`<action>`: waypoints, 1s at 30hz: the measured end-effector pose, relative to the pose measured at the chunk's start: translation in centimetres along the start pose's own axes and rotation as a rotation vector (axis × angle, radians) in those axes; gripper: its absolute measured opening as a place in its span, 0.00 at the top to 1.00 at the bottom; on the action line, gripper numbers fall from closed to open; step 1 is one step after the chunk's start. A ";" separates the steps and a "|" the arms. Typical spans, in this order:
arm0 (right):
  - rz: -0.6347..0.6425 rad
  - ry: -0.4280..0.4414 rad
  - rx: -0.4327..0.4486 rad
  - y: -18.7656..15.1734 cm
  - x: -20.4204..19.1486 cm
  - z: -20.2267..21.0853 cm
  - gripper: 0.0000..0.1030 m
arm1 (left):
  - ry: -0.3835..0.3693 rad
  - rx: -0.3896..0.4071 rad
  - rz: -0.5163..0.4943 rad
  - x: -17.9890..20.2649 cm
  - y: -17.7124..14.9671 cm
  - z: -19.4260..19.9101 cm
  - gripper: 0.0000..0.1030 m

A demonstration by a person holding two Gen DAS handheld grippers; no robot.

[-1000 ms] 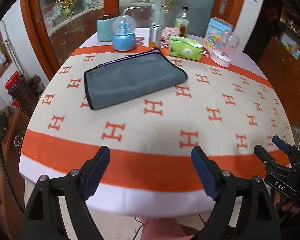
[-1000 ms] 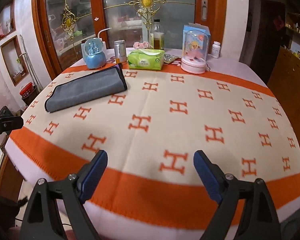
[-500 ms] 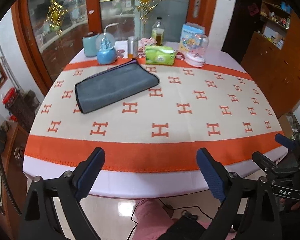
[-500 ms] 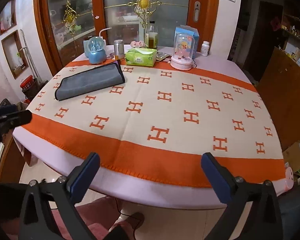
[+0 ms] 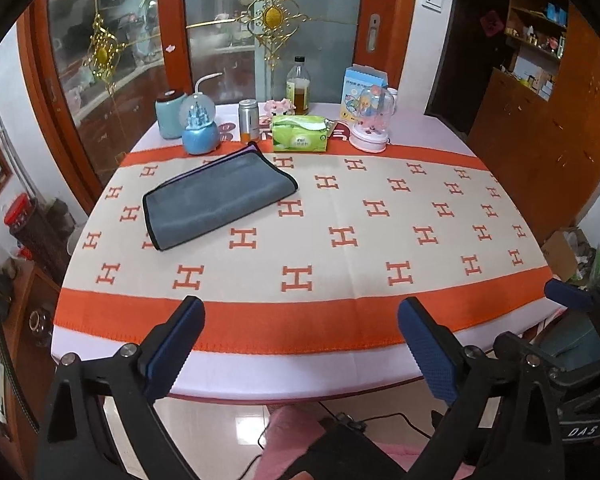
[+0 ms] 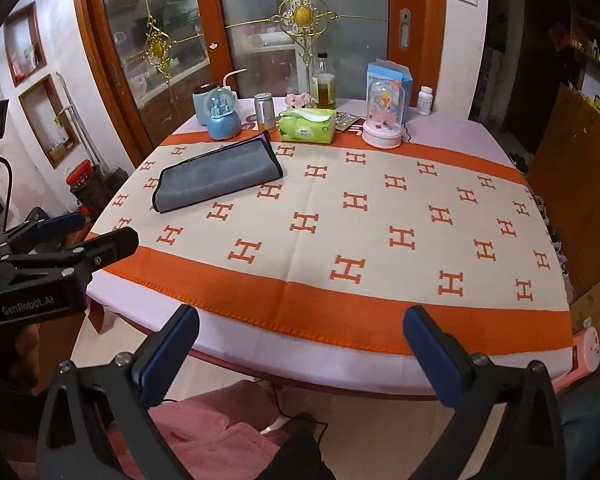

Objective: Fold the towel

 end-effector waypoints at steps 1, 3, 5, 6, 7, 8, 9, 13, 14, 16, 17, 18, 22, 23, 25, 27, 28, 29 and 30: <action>-0.005 0.006 -0.006 0.0 -0.1 0.1 0.01 | 0.008 0.000 0.000 0.0 0.0 0.0 0.06; -0.014 0.010 -0.006 0.0 -0.2 0.2 0.01 | 0.021 0.002 0.000 0.1 0.0 0.2 0.06; -0.029 0.003 0.009 -0.1 -0.3 0.5 0.01 | 0.041 0.000 0.016 0.0 -0.2 0.4 0.06; -0.038 -0.003 0.016 -0.1 -0.2 0.6 0.01 | 0.055 -0.002 0.020 -0.1 -0.4 0.4 0.06; -0.046 -0.007 0.022 -0.2 -0.2 0.7 0.01 | 0.064 -0.003 0.026 -0.1 -0.5 0.5 0.06; -0.061 -0.015 0.034 -0.3 -0.1 0.9 0.01 | 0.073 -0.004 0.032 -0.3 -0.8 0.5 0.06; -0.075 -0.024 0.043 -0.5 -0.1 1.0 0.01 | 0.082 -0.003 0.037 -0.3 -0.9 0.6 0.06; -0.109 -0.035 0.059 -1.3 0.1 1.3 0.01 | 0.136 0.020 0.058 -0.6 -1.5 1.0 0.06; -0.117 -0.037 0.062 -1.5 0.1 1.3 0.01 | 0.148 0.027 0.061 -0.7 -1.6 1.1 0.06; -0.129 -0.042 0.067 -1.8 0.1 1.3 0.00 | 0.164 0.034 0.063 -0.6 -1.9 1.1 0.06; -0.133 -0.044 0.071 -1.9 0.1 1.3 0.00 | 0.167 0.036 0.063 -0.6 -2.0 1.1 0.06; -0.135 -0.046 0.073 -2.0 0.1 1.4 0.00 | 0.169 0.038 0.066 -0.7 -2.1 1.1 0.06; -0.137 -0.049 0.071 -2.2 0.1 1.4 0.00 | 0.187 0.053 0.075 -0.9 -2.4 1.3 0.06; -0.141 -0.053 0.072 -2.3 0.1 1.4 0.00 | 0.190 0.058 0.073 -0.9 -2.4 1.4 0.06; -0.146 -0.060 0.079 -2.3 0.3 1.5 0.00 | 0.191 0.071 0.069 -0.7 -2.4 1.6 0.06; -0.150 -0.062 0.081 -2.4 0.4 1.6 0.00 | 0.193 0.079 0.066 -0.8 -2.4 1.7 0.06; -0.151 -0.061 0.082 -2.4 0.3 1.5 0.00 | 0.193 0.082 0.065 -0.7 -2.4 1.7 0.06; -0.150 -0.060 0.081 -2.4 0.4 1.5 0.00 | 0.193 0.085 0.064 -0.7 -2.3 1.7 0.05; -0.151 -0.059 0.082 -2.4 0.4 1.5 0.00 | 0.192 0.087 0.061 -0.7 -2.3 1.7 0.02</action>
Point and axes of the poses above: each gripper's, at about its wrist camera, not at the fingertips, and z roughly against the way its jaws point, x to its right, y to its top, the point moved 2 cm from there along -z, roughly the way its jaws point, and after that the axes turned 11 degrees about y, right-handed, at the moved point
